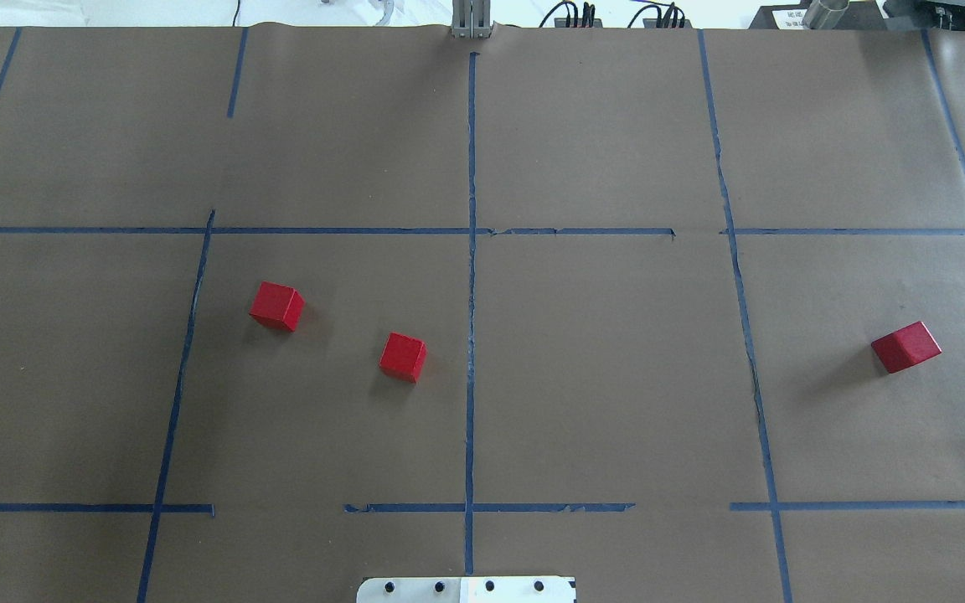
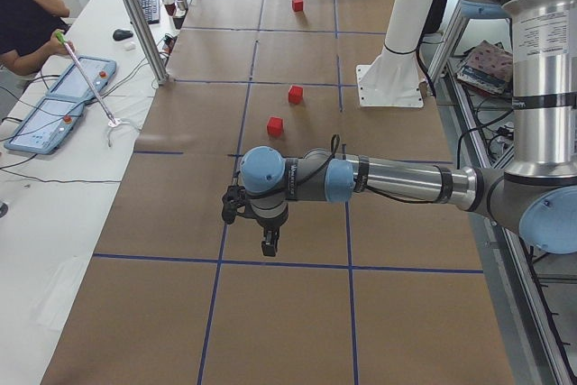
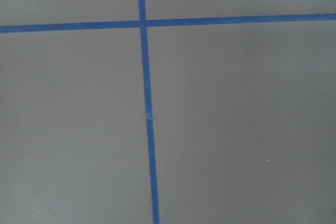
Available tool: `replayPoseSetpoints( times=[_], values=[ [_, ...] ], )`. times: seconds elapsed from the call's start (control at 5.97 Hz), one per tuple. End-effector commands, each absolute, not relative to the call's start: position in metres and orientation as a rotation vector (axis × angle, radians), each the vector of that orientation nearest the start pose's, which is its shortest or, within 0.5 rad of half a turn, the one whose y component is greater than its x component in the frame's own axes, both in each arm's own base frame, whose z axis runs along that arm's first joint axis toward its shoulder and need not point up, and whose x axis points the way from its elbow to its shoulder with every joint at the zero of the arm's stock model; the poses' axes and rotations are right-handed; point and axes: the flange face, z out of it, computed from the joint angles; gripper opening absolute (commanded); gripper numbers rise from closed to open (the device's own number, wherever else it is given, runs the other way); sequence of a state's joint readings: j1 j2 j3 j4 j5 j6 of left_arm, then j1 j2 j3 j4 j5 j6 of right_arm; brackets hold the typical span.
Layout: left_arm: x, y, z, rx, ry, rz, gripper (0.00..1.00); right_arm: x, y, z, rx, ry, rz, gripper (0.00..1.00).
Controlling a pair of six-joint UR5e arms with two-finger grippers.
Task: Form red blocks into L shape at center
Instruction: 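Move the right gripper down over the lone red cube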
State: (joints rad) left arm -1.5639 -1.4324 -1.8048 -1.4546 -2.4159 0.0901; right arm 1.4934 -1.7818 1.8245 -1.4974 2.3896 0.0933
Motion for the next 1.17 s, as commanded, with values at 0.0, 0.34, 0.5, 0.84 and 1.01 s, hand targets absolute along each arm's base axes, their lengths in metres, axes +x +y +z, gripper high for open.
replayPoseSetpoints(
  times=[0.0,0.34,0.5,0.84,1.01],
  values=[
    [-0.06,-0.427,0.603,0.051,0.829,0.098,1.0,0.05,-0.408,0.622,0.089,-0.822,-0.073,1.0],
    [-0.06,-0.41,0.613,0.032,0.837,0.086,1.0,0.049,-0.408,0.609,0.105,-0.829,-0.077,1.0],
    [-0.059,-0.409,0.621,0.015,0.84,0.079,1.0,0.048,-0.408,0.608,0.112,-0.827,-0.084,1.0],
    [-0.058,-0.413,0.614,0.03,0.842,0.088,1.0,0.011,-0.404,0.597,0.097,-0.833,-0.173,1.0],
    [-0.059,-0.414,0.608,0.044,0.841,0.094,1.0,-0.027,-0.407,0.587,0.058,-0.848,-0.185,1.0]
  ],
)
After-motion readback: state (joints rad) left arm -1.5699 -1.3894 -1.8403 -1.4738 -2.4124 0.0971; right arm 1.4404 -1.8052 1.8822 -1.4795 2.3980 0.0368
